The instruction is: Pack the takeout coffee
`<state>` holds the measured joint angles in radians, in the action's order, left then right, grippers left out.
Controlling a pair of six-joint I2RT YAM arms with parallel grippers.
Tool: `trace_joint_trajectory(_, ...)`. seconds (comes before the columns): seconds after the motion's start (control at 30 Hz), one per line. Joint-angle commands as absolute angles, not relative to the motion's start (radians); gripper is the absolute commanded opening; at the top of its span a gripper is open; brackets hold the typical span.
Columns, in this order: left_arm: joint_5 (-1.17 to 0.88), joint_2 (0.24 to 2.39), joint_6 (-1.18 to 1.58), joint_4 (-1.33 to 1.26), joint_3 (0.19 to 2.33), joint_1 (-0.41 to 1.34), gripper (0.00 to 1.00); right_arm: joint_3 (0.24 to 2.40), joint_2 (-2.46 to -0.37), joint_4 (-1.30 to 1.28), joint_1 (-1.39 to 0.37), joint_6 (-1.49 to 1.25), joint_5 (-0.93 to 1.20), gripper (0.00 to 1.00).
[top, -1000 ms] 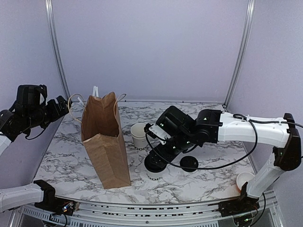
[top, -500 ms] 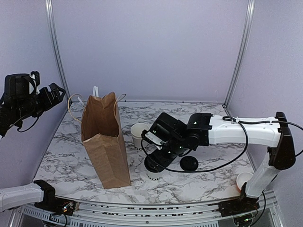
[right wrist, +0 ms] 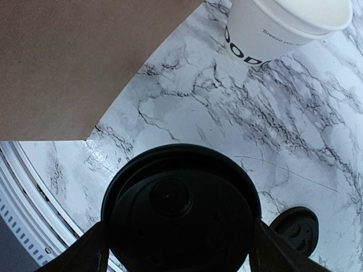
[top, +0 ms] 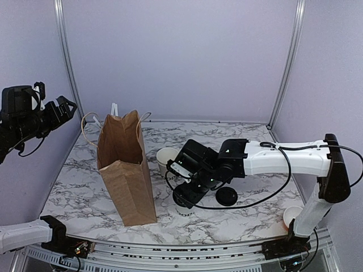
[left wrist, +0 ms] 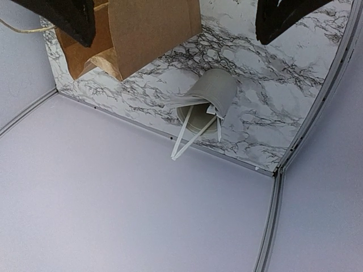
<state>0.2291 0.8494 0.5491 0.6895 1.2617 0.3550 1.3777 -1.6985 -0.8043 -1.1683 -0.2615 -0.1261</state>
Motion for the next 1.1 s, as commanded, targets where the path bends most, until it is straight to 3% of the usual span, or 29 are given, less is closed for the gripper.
trace_joint_trajectory(0.0,0.223,0.847,0.543,0.709,1.277,0.350,0.99,1.412,-1.713,-0.790,-1.179,-0.265,-0.144,0.80)
trace_joint_trajectory(1.07,0.163,0.865,0.553,0.703,1.292,0.350,0.99,1.410,-1.730,-0.805,-1.176,-0.309,-0.147,0.86)
